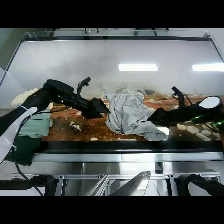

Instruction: Fold the shirts.

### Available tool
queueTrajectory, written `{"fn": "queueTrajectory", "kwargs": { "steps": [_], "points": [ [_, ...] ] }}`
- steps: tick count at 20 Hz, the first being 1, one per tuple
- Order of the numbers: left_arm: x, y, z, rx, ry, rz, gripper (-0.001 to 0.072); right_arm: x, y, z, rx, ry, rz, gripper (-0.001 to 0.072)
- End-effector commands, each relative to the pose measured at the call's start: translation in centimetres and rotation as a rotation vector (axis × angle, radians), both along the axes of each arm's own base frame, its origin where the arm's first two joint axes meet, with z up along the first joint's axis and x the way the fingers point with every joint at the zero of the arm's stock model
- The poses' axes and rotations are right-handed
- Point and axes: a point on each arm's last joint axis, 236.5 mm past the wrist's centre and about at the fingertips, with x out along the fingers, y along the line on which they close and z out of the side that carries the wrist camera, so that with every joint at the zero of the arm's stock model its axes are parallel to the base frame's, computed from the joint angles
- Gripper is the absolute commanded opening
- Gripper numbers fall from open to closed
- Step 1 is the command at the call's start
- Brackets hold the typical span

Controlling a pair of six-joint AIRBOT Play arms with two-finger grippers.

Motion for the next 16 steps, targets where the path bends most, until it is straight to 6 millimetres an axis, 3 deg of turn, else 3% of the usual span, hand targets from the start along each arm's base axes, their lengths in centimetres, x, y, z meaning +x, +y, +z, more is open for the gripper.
{"fn": "queueTrajectory", "kwargs": {
  "steps": [1,5,6,7,8,9,12,14,16],
  "points": [
    [-1.2,0.0,-5.6,0.059,0.089,0.017,0.0645,1.8,3.8,-2.3,0.109,0.031,-0.038,0.038],
    [-1.4,-2.2,-7.7,0.069,0.118,-0.047,0.0643,4.1,7.2,-2.9,0.228,0.0,-0.105,0.0379],
    [-1.1,-3.0,-7.7,0.065,0.105,-0.066,0.0543,5.1,7.7,-2.3,0.277,-0.024,-0.129,0.0376],
    [-0.8,-3.9,-7.6,0.058,0.091,-0.088,0.0293,5.9,8.0,-1.7,0.315,-0.043,-0.154,0.034],
    [-0.6,-4.6,-7.2,0.045,0.081,-0.115,0.0029,6.6,8.2,-1.0,0.342,-0.076,-0.166,0.0149],
    [-0.4,-5.1,-6.4,0.028,0.066,-0.138,0.0003,7.2,8.2,-0.1,0.365,-0.108,-0.167,0.0014],
    [0.8,-5.2,-1.0,-0.042,-0.016,-0.197,0.0003,7.6,7.8,5.5,0.5,-0.204,-0.119,0.0012],
    [2.0,-3.8,5.1,-0.092,-0.127,-0.209,0.0003,7.7,5.4,12.0,0.6,-0.331,-0.101,0.0013],
    [2.3,-1.5,12.1,-0.128,-0.268,-0.197,0.0003,7.3,1.4,20.1,0.668,-0.536,-0.124,0.0013]
  ]
}}
